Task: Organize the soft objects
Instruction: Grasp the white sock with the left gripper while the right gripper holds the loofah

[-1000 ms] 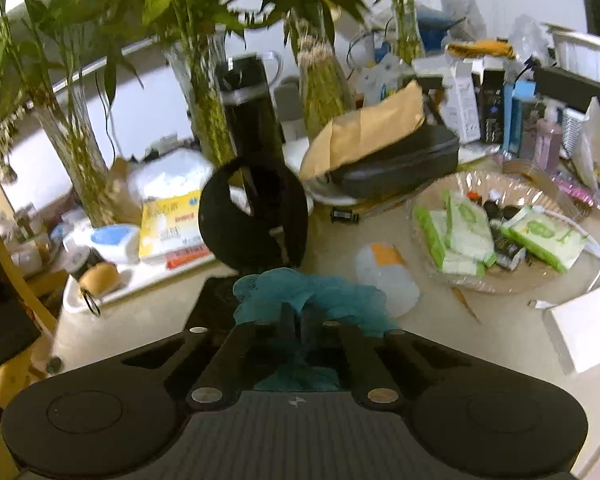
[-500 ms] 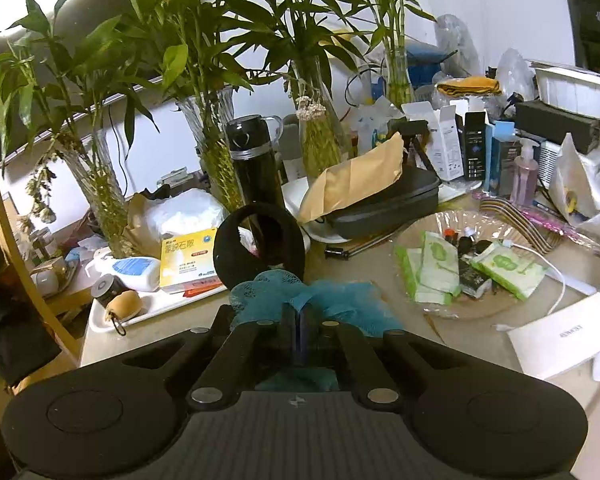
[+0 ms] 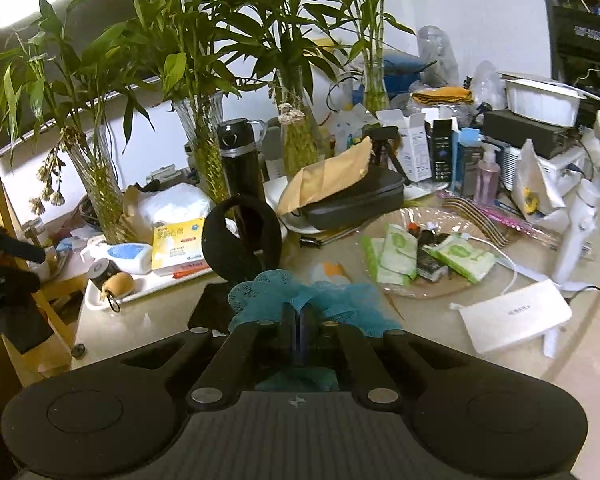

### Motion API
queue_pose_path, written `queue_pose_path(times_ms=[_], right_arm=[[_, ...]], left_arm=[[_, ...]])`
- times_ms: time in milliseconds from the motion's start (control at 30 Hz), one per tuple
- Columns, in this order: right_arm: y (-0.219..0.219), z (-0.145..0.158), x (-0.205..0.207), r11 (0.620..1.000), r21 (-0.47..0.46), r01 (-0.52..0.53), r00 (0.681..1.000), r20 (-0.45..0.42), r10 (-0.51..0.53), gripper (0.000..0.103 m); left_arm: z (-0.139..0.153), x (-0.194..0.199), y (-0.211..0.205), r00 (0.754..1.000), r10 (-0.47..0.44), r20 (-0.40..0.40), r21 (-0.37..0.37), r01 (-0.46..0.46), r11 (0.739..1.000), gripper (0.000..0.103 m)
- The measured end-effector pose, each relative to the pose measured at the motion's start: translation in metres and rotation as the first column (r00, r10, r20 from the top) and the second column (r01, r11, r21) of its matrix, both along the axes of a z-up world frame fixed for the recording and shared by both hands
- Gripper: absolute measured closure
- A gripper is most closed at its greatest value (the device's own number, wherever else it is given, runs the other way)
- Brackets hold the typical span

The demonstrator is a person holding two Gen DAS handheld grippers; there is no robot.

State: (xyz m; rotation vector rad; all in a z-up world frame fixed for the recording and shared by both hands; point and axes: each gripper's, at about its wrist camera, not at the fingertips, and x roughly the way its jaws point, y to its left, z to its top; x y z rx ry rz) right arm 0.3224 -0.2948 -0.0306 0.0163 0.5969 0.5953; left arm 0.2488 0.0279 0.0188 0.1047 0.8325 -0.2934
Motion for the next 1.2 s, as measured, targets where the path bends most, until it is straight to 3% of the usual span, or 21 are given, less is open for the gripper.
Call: queue_pose_path(times_ms=[167,300,467,600,867,1067,1200], right_arm=[[-0.011,0.0,-0.011,1.0,0.015,0.011,1.0,-0.006,-0.011,0.099],[-0.02,0.002,-0.019,0.999,0.033,0.018,1.0,-0.003,-0.018,0.099],[-0.027,0.005,-0.029,0.999,0.004,0.051,0.999,0.003,-0.051,0.099],[-0.034,0.003,-0.038,0.997,-0.006,0.079,0.997,-0.012,-0.079,0.099],[-0.047,0.005,-0.055,0.996,0.039,0.083,0.996,-0.018,-0.082,0.099],[-0.053,0.008,-0.06,0.994,0.063,0.089,0.996,-0.016,-0.088,0.099],[-0.058,0.007,-0.061,0.992,0.096,0.08,0.997,-0.025,-0.078,0.099]], left_arm=[[-0.002,0.029,-0.015,0.994,0.014,-0.108,-0.025,-0.016,1.0,0.039],[-0.015,0.057,-0.021,0.974,0.05,-0.219,-0.055,-0.063,0.996,0.039],[-0.044,0.09,-0.026,0.913,0.12,-0.391,-0.083,-0.165,0.983,0.038],[-0.071,0.112,-0.034,0.865,0.148,-0.479,-0.08,-0.211,0.974,0.034],[-0.123,0.147,-0.047,0.78,0.216,-0.587,-0.026,-0.285,0.958,0.034],[-0.153,0.165,-0.06,0.741,0.265,-0.617,0.035,-0.311,0.95,0.035],[-0.166,0.172,-0.064,0.729,0.311,-0.61,0.098,-0.32,0.942,0.036]])
